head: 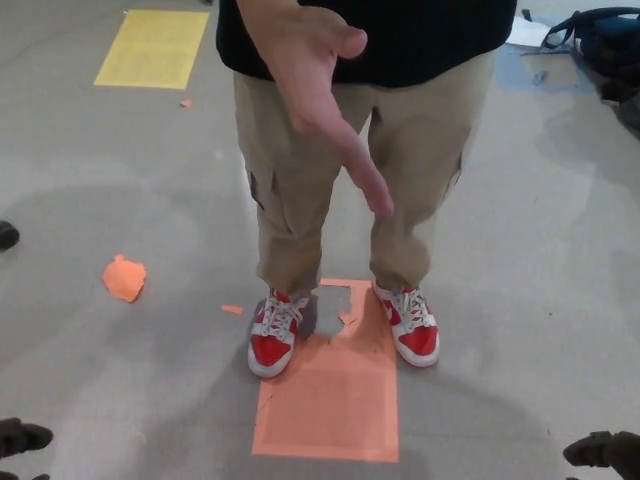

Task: The robot extends its right arm to grab a person's hand and shakes it

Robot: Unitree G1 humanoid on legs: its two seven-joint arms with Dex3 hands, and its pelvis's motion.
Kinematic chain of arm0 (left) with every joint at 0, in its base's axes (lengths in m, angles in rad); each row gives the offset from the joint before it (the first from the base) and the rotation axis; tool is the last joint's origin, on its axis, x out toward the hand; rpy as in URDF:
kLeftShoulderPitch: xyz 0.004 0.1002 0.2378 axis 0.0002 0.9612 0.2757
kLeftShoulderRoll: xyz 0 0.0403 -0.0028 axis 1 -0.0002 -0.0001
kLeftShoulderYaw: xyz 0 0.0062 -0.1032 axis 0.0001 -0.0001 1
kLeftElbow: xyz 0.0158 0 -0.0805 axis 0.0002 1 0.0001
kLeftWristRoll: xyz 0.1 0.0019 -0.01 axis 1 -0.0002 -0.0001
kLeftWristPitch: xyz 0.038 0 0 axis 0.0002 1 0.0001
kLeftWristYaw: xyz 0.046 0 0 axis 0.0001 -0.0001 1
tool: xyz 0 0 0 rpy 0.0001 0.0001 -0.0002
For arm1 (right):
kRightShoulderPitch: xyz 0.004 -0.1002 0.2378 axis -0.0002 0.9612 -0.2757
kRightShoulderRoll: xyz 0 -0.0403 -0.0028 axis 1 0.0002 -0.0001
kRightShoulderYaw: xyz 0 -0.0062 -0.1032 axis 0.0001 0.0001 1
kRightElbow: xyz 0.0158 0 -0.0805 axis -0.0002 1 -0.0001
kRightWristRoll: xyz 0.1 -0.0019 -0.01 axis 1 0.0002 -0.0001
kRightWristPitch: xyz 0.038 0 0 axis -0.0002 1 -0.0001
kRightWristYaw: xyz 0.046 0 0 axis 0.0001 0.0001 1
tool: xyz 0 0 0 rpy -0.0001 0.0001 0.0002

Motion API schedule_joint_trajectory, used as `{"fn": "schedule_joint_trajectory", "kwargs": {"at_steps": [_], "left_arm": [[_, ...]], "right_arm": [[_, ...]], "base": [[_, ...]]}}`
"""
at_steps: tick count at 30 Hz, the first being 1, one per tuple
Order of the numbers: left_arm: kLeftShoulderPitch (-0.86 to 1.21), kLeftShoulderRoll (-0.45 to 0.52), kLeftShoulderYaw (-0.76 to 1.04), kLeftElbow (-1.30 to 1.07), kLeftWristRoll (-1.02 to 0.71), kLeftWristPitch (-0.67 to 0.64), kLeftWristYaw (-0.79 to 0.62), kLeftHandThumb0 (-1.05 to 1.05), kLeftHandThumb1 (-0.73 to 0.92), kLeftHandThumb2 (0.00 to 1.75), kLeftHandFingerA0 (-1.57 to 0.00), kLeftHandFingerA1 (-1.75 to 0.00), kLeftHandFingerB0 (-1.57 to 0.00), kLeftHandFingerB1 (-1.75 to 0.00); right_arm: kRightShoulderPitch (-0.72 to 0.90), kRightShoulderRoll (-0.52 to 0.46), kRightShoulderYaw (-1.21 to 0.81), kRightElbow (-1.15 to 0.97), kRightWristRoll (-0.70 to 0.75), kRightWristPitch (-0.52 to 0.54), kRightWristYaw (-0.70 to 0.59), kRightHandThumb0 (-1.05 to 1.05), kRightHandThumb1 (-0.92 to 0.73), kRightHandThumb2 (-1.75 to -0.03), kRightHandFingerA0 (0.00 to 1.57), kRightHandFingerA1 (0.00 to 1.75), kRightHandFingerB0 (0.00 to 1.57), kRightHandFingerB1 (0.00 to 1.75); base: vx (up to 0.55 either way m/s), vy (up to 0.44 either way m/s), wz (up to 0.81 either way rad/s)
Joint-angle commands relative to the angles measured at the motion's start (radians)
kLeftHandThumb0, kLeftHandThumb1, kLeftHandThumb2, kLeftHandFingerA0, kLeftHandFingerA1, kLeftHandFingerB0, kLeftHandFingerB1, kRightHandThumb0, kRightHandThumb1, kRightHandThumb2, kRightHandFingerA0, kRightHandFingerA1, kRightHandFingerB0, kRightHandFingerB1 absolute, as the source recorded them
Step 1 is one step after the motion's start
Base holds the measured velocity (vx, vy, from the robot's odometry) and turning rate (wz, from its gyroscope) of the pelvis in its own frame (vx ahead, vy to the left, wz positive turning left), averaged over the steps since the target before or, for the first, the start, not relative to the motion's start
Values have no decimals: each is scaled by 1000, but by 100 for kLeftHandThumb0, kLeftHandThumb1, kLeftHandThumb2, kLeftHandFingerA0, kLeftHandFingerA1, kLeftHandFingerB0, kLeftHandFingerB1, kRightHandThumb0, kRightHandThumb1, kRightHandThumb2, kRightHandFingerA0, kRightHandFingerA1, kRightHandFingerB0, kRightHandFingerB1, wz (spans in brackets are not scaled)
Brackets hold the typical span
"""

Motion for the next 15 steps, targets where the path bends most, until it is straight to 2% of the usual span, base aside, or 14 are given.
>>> {"fn": "schedule_joint_trajectory", "kwargs": {"at_steps": [1, 2, 3, 4, 5, 6, 7, 8, 10, 11, 12, 13, 14, 15], "left_arm": [[0, 20, -4, 39, 1, -49, -35, -31, 64, 113, 0, -48, 0, -47], [0, 21, -7, 43, 4, -49, -34, -31, 64, 113, 0, -48, 0, -47], [5, 23, -8, 44, 4, -52, -40, -62, 66, 97, -7, -43, -1, -38], [14, 25, -10, 49, 5, -65, -41, -68, 70, 99, -5, -42, -1, -36], [30, 24, -12, 52, 6, -77, -40, -64, 91, 67, -14, -29, -11, -27], [46, 22, -14, 52, 6, -85, -38, -64, 91, 67, -14, -29, -11, -27], [72, 23, -21, 49, 14, -101, -28, -67, 70, 101, -8, -44, -3, -40], [79, 22, -31, 51, 25, -106, -16, -33, 61, 113, 0, -48, 0, -47], [93, 15, -27, 54, 17, -104, -9, -33, 62, 114, -1, -48, 0, -47], [100, 12, -21, 53, 7, -101, -16, -71, 74, 102, -11, -45, -4, -39], [100, 12, -15, 54, -1, -100, -23, -33, 62, 114, -1, -48, 0, -46], [100, 12, -8, 53, -9, -102, -30, -33, 62, 114, -1, -48, 0, -46], [103, 12, -3, 58, -16, -108, -39, -63, 92, 71, -9, -30, -13, -29], [101, 12, -8, 63, -10, -107, -34, -33, 62, 114, -1, -48, 0, -46]], "right_arm": [[11, -9, -36, 9, 23, -83, -19, -73, -78, -97, 2, 17, 0, 19], [15, -9, -50, 3, 33, -96, -18, -73, -78, -97, 2, 17, 0, 19], [17, -4, -58, -10, 36, -90, -38, -73, -78, -98, 3, 18, 0, 20], [24, -1, -59, -44, 27, -109, -85, -74, -81, -113, 0, 21, 0, 22], [43, 1, -68, -76, 28, -122, -107, -84, -83, -112, 0, 16, 0, 13], [65, 3, -77, -103, 36, -124, -113, -84, -83, -112, 0, 16, 0, 13], [103, 6, -87, -184, 41, -119, -129, -85, -83, -112, 0, 15, 0, 13], [141, 5, -96, -270, 44, -128, -139, -83, -81, -111, 0, 17, 0, 14], [208, -6, -93, -470, 30, -83, -129, -87, -81, -114, 0, 16, 0, 13], [262, -16, -89, -676, 9, -19, -112, -87, -81, -116, 0, 17, 0, 14], [277, -21, -83, -766, -9, 10, -106, -89, -83, -116, 0, 16, 0, 13], [284, -23, -79, -822, -23, 33, -101, -89, -83, -116, 0, 16, 0, 13], [307, -27, -77, -933, -39, 55, -89, -88, -83, -114, 0, 17, 0, 14], [324, -31, -79, -1050, -49, 85, -67, -87, -83, -113, 0, 19, 0, 14]], "base": [[0, 0, 0], [0, 0, 0], [0, 0, 0], [0, 0, 0], [0, 0, 0], [0, 0, 0], [0, 0, 0], [0, 0, 0], [0, 0, 0], [0, 0, 0], [0, 0, 0], [0, 0, 0], [0, 0, 0], [0, 0, 0]]}}
